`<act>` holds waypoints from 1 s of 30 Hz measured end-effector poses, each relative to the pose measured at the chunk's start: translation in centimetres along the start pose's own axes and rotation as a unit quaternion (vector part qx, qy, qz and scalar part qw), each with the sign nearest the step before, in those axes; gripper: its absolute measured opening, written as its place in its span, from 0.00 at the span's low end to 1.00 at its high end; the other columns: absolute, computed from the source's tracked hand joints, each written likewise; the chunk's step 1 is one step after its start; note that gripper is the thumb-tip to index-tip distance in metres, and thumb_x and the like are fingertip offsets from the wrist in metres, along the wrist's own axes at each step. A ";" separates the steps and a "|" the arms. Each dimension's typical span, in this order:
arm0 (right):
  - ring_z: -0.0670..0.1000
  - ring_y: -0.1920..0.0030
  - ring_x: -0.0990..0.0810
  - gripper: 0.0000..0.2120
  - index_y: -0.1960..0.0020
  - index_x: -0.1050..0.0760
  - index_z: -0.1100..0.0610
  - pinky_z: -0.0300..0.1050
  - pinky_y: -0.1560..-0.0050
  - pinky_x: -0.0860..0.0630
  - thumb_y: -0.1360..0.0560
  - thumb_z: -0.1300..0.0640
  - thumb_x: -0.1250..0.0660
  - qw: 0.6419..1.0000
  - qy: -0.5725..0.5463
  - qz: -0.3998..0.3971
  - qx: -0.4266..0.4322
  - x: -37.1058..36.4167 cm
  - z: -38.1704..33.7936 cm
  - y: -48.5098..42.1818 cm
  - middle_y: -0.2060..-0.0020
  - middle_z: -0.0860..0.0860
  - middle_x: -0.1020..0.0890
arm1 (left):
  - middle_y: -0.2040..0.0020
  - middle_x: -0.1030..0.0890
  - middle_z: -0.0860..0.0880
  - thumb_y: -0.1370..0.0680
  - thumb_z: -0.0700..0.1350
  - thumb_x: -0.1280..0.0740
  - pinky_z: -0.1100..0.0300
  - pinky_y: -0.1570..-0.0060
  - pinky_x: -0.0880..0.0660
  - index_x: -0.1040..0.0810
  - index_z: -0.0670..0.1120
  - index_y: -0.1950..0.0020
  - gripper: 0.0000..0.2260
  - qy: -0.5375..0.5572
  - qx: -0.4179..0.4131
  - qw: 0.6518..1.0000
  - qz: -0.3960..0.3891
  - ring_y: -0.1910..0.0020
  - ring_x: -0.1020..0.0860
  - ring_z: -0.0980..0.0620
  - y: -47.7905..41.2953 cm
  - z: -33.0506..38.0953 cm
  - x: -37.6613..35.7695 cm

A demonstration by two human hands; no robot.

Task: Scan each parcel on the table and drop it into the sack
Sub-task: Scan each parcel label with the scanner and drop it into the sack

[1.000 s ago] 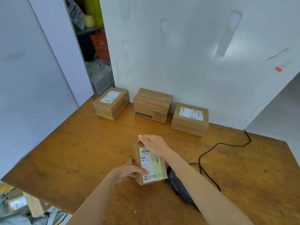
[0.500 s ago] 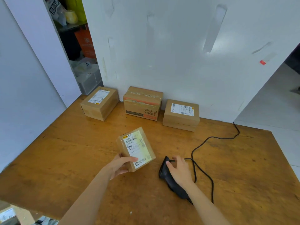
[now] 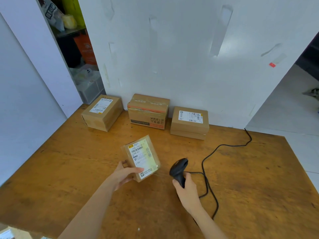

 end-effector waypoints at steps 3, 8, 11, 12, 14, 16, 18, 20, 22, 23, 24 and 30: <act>0.49 0.64 0.23 0.15 0.49 0.33 0.45 0.38 0.64 0.27 0.28 0.40 0.32 0.990 -0.133 -0.003 0.048 1.0 -4.2 1.4 0.58 0.51 0.21 | 0.44 0.23 0.49 0.44 0.38 0.18 0.53 0.50 0.23 0.46 0.46 0.25 0.54 0.002 -0.015 1.000 0.002 0.44 0.22 0.47 -0.2 0.5 0.1; 0.48 0.73 0.28 0.22 0.47 0.28 0.34 0.41 0.68 0.30 0.37 0.26 0.34 0.968 -0.187 -0.106 0.131 1.0 -8.9 4.2 0.66 0.51 0.22 | 0.46 0.23 0.50 0.40 0.35 0.19 0.54 0.52 0.22 0.47 0.48 0.24 0.53 -0.001 -0.032 0.999 -0.012 0.46 0.22 0.48 -0.6 1.3 -1.4; 0.45 0.74 0.27 0.15 0.49 0.30 0.27 0.38 0.70 0.29 0.34 0.27 0.37 0.965 -0.174 -0.098 0.171 1.0 -10.3 5.4 0.70 0.46 0.23 | 0.45 0.23 0.50 0.38 0.33 0.20 0.57 0.55 0.22 0.48 0.49 0.24 0.52 -0.005 -0.035 0.999 -0.030 0.48 0.22 0.50 -0.9 1.5 -2.5; 0.45 0.74 0.27 0.15 0.49 0.30 0.28 0.37 0.70 0.30 0.33 0.27 0.37 0.966 -0.165 -0.085 0.178 1.0 -10.6 5.6 0.70 0.45 0.23 | 0.45 0.23 0.50 0.38 0.32 0.21 0.57 0.56 0.22 0.47 0.49 0.24 0.51 -0.007 -0.036 0.999 -0.034 0.48 0.22 0.51 -1.0 1.5 -2.9; 0.43 0.73 0.26 0.17 0.47 0.29 0.33 0.35 0.70 0.29 0.32 0.28 0.38 0.969 -0.153 -0.062 0.181 1.0 -10.8 5.8 0.70 0.43 0.23 | 0.45 0.24 0.49 0.37 0.30 0.22 0.57 0.56 0.21 0.47 0.49 0.24 0.50 -0.008 -0.037 0.998 -0.043 0.48 0.21 0.50 -1.2 1.5 -3.5; 0.43 0.73 0.25 0.18 0.45 0.29 0.38 0.34 0.70 0.29 0.30 0.31 0.39 0.973 -0.144 -0.050 0.174 1.1 -10.8 6.0 0.67 0.44 0.23 | 0.45 0.24 0.48 0.37 0.29 0.23 0.56 0.57 0.21 0.47 0.49 0.24 0.49 -0.008 -0.039 0.998 -0.050 0.47 0.21 0.49 -1.4 1.4 -4.0; 0.43 0.72 0.25 0.18 0.45 0.30 0.40 0.34 0.70 0.29 0.30 0.32 0.39 0.975 -0.137 -0.045 0.167 1.2 -10.7 6.2 0.66 0.47 0.23 | 0.45 0.24 0.49 0.37 0.29 0.23 0.56 0.56 0.20 0.46 0.49 0.24 0.49 -0.014 -0.041 0.997 -0.056 0.46 0.22 0.49 -1.6 1.2 -4.5; 0.43 0.72 0.25 0.18 0.44 0.29 0.40 0.34 0.70 0.29 0.30 0.33 0.39 0.977 -0.130 -0.042 0.166 1.3 -10.5 6.4 0.67 0.46 0.23 | 0.46 0.25 0.51 0.37 0.29 0.23 0.55 0.53 0.20 0.45 0.50 0.25 0.48 -0.023 -0.042 0.997 -0.059 0.46 0.22 0.49 -1.7 1.0 -4.8; 0.43 0.74 0.25 0.18 0.44 0.29 0.41 0.34 0.71 0.29 0.29 0.34 0.39 0.976 -0.132 -0.043 0.166 1.3 -10.5 6.6 0.69 0.44 0.24 | 0.46 0.25 0.52 0.36 0.29 0.23 0.52 0.49 0.21 0.45 0.49 0.25 0.48 -0.027 -0.040 0.997 -0.062 0.44 0.23 0.47 -1.9 0.8 -5.0; 0.43 0.74 0.26 0.18 0.43 0.28 0.42 0.34 0.71 0.29 0.28 0.35 0.38 0.976 -0.134 -0.043 0.167 1.4 -10.5 6.7 0.70 0.42 0.24 | 0.46 0.25 0.52 0.36 0.29 0.23 0.53 0.50 0.21 0.45 0.49 0.24 0.47 -0.027 -0.039 0.997 -0.063 0.43 0.23 0.47 -1.9 0.8 -5.0; 0.43 0.74 0.26 0.18 0.43 0.28 0.42 0.34 0.71 0.29 0.28 0.36 0.38 0.976 -0.134 -0.042 0.168 1.4 -10.4 6.8 0.70 0.42 0.25 | 0.46 0.25 0.51 0.35 0.29 0.24 0.54 0.51 0.21 0.45 0.49 0.24 0.47 -0.025 -0.037 0.997 -0.063 0.43 0.23 0.47 -1.9 0.8 -5.1; 0.42 0.66 0.24 0.22 0.42 0.29 0.41 0.35 0.63 0.27 0.30 0.30 0.40 0.980 -0.112 -0.021 0.160 1.1 -9.6 6.2 0.64 0.42 0.23 | 0.45 0.24 0.49 0.37 0.28 0.23 0.53 0.51 0.21 0.46 0.49 0.24 0.49 -0.019 -0.032 0.997 -0.061 0.43 0.22 0.46 -1.9 0.9 -5.1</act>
Point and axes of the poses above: each hand's wrist, its own y-axis away from the middle knuckle, its own x-axis out of the back of the hand, z = x × y, the point moved 4 cm from there along -y, towards the middle knuckle
